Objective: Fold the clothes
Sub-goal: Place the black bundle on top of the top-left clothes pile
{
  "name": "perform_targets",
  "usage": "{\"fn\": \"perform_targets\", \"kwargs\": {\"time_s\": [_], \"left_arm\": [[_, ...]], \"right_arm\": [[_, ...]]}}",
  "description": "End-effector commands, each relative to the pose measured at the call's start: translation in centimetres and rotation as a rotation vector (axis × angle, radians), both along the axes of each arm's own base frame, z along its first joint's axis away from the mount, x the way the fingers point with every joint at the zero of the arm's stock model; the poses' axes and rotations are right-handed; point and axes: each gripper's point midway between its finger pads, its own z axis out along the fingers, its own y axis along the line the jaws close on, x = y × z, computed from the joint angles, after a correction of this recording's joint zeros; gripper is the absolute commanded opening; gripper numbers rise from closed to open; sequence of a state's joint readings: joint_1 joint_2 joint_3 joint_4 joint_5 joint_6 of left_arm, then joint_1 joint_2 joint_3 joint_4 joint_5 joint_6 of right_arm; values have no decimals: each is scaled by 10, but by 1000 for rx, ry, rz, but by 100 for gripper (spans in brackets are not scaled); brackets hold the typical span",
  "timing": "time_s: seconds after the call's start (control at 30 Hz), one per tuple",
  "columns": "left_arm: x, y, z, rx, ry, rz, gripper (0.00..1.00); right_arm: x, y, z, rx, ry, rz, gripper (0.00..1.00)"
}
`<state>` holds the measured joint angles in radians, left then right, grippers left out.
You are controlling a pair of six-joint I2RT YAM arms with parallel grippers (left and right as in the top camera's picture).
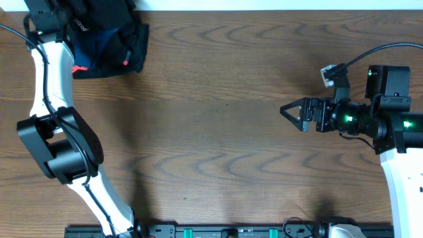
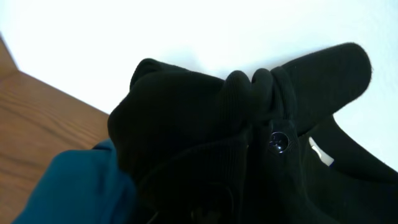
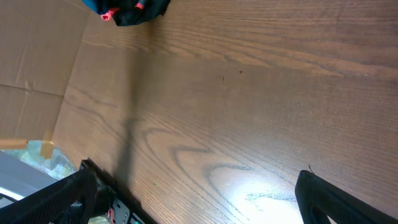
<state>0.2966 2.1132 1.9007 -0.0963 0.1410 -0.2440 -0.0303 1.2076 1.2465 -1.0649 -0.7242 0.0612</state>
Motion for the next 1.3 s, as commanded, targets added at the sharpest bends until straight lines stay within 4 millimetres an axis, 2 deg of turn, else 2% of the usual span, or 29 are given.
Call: {"fn": "perform_targets", "kwargs": {"time_s": [0.0,0.2,0.33,0.43,0.6,0.63,0.7,0.73,0.8,0.93,1.03,1.1,1.27], "left_arm": [[-18,24,53,18,-81,141,6],[-30,27,26,-41,23,198,6],[-39,27,8,-119,80,236,12],[-43,28,-1,-131,114,248,13],[-54,47,-12,-95,155,340,16],[-55,49,-14,-93,159,348,32],[-57,53,-16,-95,165,355,74],[-58,55,-16,-96,165,358,90],[-59,57,-15,-95,164,361,100],[-60,56,-8,-54,167,339,98],[-64,55,7,-26,151,328,98],[-68,54,24,-20,121,328,98],[-82,43,87,18,-1,305,98]], "right_arm": [[0,-2,6,9,-9,-13,99],[0,-2,6,9,-10,-13,99],[0,-2,6,9,-9,-13,99],[-1,-2,6,9,-6,-13,99],[-3,-1,4,5,3,-6,99],[-3,-1,4,4,3,-6,99],[-3,-1,4,5,3,-6,99],[-3,-1,4,5,3,-6,99],[-3,-1,4,5,3,-6,99],[-4,-1,3,4,6,-5,99],[-5,-1,3,-2,3,4,99],[-5,-1,3,-3,1,6,99],[-5,-1,3,-12,-14,21,99]]}}
